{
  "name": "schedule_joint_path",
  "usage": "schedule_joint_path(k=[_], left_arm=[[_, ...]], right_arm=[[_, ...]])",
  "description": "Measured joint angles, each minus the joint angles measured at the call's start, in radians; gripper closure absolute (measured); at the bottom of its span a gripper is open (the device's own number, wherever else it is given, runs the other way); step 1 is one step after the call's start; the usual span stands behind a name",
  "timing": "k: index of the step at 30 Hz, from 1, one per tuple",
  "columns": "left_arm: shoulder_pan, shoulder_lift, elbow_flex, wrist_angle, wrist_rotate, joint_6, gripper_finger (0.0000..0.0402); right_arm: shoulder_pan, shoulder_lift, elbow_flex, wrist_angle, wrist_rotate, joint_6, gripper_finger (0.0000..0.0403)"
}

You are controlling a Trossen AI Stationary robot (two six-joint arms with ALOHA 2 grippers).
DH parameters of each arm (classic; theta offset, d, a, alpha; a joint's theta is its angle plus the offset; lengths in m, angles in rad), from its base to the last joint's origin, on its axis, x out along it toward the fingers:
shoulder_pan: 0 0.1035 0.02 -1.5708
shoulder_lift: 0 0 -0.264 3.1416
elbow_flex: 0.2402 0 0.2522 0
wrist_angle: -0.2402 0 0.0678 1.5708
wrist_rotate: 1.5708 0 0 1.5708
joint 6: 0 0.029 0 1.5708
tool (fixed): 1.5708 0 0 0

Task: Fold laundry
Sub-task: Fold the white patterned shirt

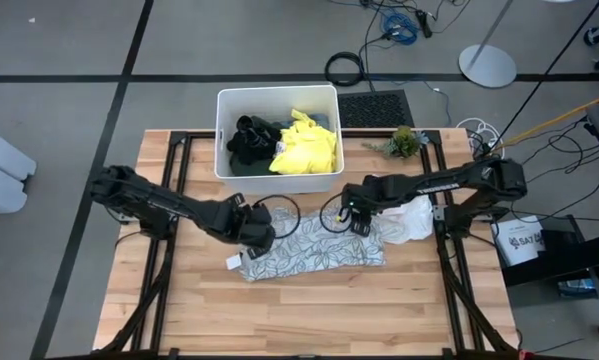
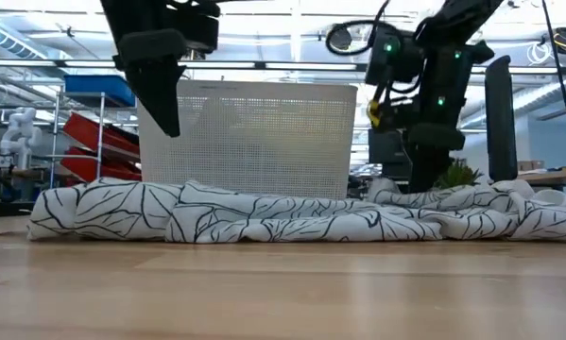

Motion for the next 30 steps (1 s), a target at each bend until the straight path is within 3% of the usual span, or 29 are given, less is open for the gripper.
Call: schedule_joint_path(k=[6,11,15,20,30], left_arm=[[-0.057,0.0,-0.011,0.003,-0.045,-0.077,0.0204],[-0.093,0.0,-0.011,0.004,-0.072,-0.129,0.0204],[-0.13,-0.001,-0.011,0.004,-0.116,-0.165,0.0204],[-0.176,-0.005,-0.011,-0.015,-0.129,-0.234,0.0204],[-0.234,-0.005,-0.011,-0.017,-0.141,-0.272,0.0204]], right_arm=[[0.003,0.031,-0.019,0.012,0.005,0.016,0.0174],[0.001,0.044,-0.079,0.098,0.003,0.007,0.0176],[0.002,0.055,-0.116,0.147,0.001,0.038,0.0238],[0.012,0.045,-0.132,0.097,0.022,0.075,0.0382],[0.132,-0.128,-0.139,-0.159,0.002,0.316,0.0398]])
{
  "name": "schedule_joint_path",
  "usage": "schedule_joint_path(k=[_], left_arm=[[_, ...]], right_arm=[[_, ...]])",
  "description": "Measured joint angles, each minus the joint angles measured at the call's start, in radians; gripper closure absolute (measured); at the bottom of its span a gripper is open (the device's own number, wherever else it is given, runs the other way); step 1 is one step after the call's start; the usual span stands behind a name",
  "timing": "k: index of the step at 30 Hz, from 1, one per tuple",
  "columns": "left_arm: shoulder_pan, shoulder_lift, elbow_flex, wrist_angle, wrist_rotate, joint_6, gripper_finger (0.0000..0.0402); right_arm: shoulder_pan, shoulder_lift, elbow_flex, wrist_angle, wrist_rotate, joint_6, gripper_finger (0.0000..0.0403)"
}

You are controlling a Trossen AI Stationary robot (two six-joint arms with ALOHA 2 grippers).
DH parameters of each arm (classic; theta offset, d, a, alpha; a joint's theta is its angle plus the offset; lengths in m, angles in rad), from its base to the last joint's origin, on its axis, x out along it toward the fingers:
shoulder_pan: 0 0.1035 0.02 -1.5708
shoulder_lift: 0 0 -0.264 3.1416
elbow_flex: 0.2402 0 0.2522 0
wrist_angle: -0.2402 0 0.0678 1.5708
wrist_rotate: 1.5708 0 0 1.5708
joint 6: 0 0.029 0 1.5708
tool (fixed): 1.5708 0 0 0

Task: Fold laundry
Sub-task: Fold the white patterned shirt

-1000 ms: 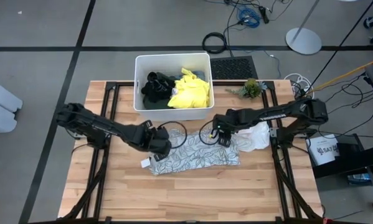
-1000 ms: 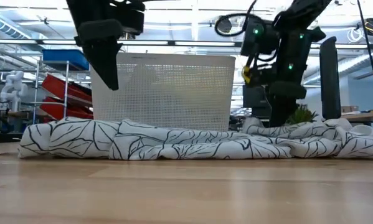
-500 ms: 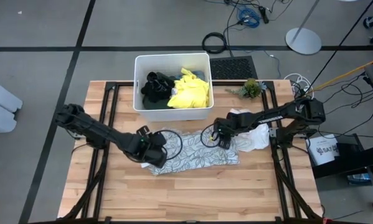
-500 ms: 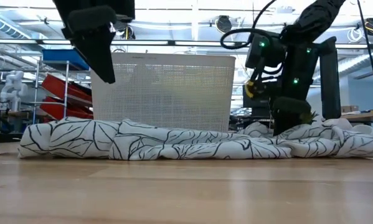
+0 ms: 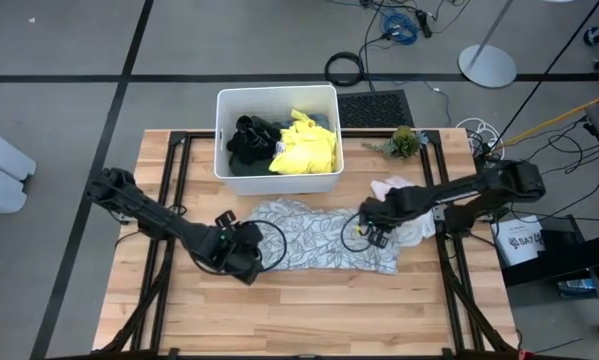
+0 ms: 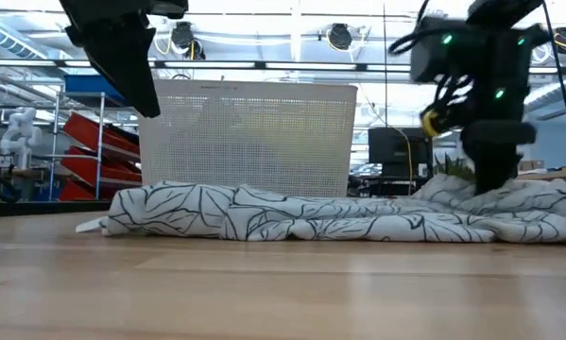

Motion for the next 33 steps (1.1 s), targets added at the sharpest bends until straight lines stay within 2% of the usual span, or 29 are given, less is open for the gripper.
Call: schedule_joint_path(k=[3,6,10,13,16,18,22,25,33], left_arm=[[-0.009,0.0,0.0,0.012,-0.021,0.0,0.0204],[-0.018,0.0,0.0,0.138,-0.071,0.043,0.0204],[-0.026,0.034,0.0,0.568,-0.112,0.268,0.0204],[-0.013,0.125,0.0,0.937,-0.123,0.432,0.0204],[0.017,0.249,0.002,1.236,-0.19,0.492,0.0204],[0.04,0.331,0.017,1.338,-0.248,0.5,0.0206],[0.098,0.455,0.045,1.359,-0.279,0.476,0.0225],[0.149,0.524,0.044,1.312,-0.198,0.361,0.0245],[0.244,0.563,0.044,1.236,-0.018,0.265,0.0273]], right_arm=[[0.047,-0.063,0.018,-0.06,-0.027,0.075,0.04],[0.087,-0.112,0.053,-0.057,-0.093,0.125,0.04],[0.113,-0.127,0.11,-0.047,-0.129,0.155,0.04],[0.113,-0.115,0.133,-0.042,-0.129,0.15,0.04],[0.105,-0.106,0.138,-0.041,-0.124,0.151,0.04],[0.105,-0.103,0.139,-0.04,-0.123,0.159,0.04],[0.105,-0.106,0.139,-0.044,-0.13,0.204,0.04],[0.106,-0.12,0.139,-0.049,-0.141,0.236,0.04],[0.108,-0.142,0.204,-0.042,-0.183,0.248,0.0401]])
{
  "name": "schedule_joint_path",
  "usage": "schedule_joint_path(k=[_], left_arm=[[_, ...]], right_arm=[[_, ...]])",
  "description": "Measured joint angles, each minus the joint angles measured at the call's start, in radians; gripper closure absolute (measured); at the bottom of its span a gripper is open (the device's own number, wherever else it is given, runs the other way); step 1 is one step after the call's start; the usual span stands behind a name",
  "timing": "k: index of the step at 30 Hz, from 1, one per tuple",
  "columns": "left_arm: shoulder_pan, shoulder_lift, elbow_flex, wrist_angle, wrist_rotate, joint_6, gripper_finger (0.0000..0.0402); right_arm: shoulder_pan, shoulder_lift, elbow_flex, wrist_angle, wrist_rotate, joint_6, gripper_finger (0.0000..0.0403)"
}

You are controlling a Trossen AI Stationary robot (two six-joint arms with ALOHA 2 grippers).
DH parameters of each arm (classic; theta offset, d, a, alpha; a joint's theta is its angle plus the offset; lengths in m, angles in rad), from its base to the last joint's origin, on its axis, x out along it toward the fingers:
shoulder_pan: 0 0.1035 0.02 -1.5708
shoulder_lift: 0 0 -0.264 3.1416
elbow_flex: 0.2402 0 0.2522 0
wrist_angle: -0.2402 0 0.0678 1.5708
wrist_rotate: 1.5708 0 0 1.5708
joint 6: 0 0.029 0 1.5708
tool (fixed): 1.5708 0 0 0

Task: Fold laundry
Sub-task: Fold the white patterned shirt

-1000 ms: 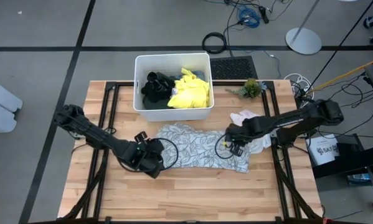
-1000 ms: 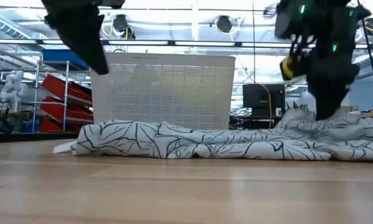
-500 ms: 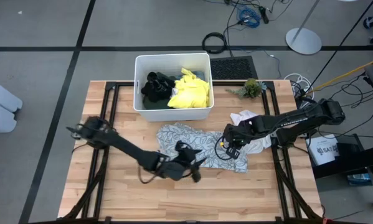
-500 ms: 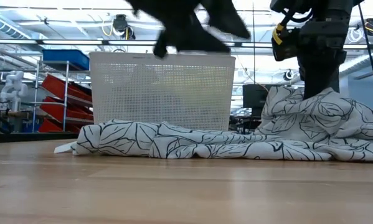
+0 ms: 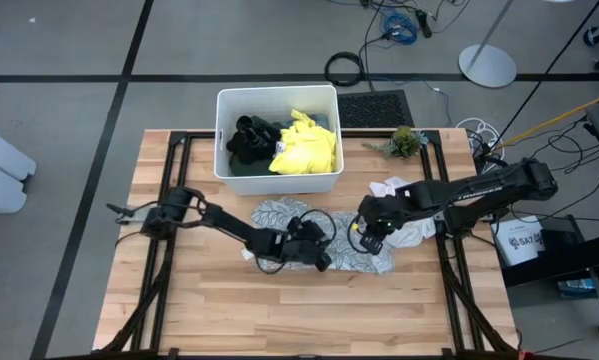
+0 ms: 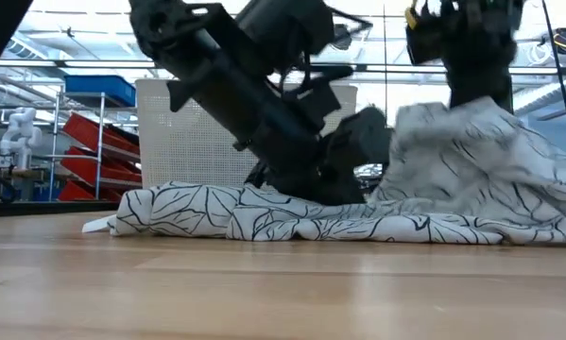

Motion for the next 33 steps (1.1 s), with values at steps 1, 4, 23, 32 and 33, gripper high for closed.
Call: schedule_joint_path(k=[1,4,23,32,33], left_arm=[[0.011,0.0,0.0,-0.016,0.022,0.0,0.0274],[0.044,0.0,0.0,-0.07,0.099,-0.002,0.0274],[-0.104,-0.426,0.0,-0.613,-0.163,0.087,0.0275],[-0.295,-0.722,0.0,-0.963,-0.418,-0.154,0.0275],[-0.31,-0.735,0.0,-0.965,-0.435,-0.157,0.0275]], right_arm=[[0.002,0.0,0.018,0.007,0.0,-0.005,0.0401],[0.005,0.0,0.076,0.033,0.002,-0.019,0.0401],[-0.025,0.138,0.153,0.229,0.01,0.008,0.0401],[-0.079,0.269,0.153,0.693,0.007,-0.003,0.0401],[-0.083,0.303,0.153,0.766,0.007,-0.027,0.0399]])
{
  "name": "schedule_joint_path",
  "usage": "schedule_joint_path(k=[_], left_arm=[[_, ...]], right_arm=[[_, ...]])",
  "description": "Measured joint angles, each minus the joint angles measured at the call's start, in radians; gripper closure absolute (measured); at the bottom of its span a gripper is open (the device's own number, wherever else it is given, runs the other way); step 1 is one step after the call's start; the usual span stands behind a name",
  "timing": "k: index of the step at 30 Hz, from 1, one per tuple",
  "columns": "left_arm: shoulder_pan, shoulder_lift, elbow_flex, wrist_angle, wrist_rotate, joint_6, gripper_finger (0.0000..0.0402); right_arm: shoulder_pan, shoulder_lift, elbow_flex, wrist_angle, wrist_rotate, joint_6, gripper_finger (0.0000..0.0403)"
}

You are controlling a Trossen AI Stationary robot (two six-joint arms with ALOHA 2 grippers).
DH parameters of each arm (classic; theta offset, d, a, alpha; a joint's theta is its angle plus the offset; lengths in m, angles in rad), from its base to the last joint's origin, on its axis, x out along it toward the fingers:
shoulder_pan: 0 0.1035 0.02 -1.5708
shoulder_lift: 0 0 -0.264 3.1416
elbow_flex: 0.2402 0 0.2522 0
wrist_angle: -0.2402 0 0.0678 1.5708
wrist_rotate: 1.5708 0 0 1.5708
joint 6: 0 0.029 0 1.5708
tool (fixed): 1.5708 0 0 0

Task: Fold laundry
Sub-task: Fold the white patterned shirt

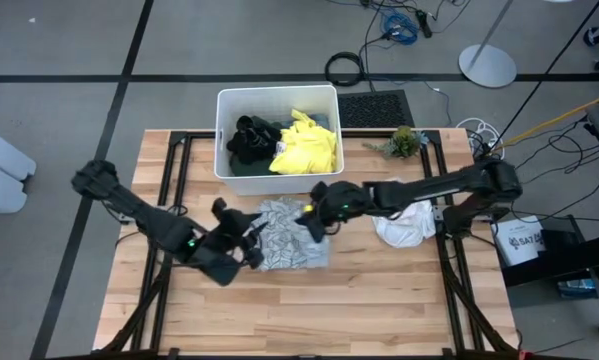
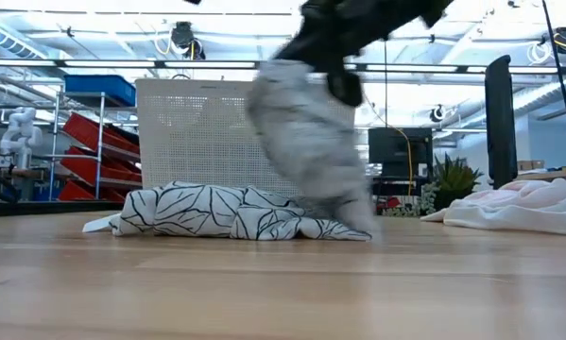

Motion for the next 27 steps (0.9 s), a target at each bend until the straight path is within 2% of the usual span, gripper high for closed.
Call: schedule_joint_path(k=[4,7,11,16,18,23,27], left_arm=[[-0.041,-0.022,0.0,0.0,-0.064,-0.003,0.0275],[-0.048,-0.018,0.0,-0.001,-0.07,-0.007,0.0275],[-0.048,-0.004,0.0,-0.002,-0.07,-0.026,0.0275],[-0.048,0.0,0.0,-0.003,-0.069,-0.026,0.0275],[-0.05,0.0,0.0,-0.003,-0.069,-0.025,0.0275],[-0.068,0.0,0.0,-0.014,-0.069,-0.025,0.0275],[-0.082,0.0,0.0,-0.032,-0.069,-0.026,0.0275]], right_arm=[[0.0,0.13,0.007,0.277,-0.034,-0.028,0.0373],[-0.002,0.218,0.06,0.295,-0.098,-0.039,0.0334],[-0.001,0.295,0.15,0.181,-0.158,-0.09,0.0267],[0.004,0.32,0.264,0.015,-0.164,-0.223,0.0177],[0.003,0.312,0.306,-0.095,-0.153,-0.254,0.0153],[0.037,0.281,0.341,-0.375,-0.114,-0.255,0.0138],[0.102,0.279,0.292,-0.501,0.004,-0.273,0.0144]])
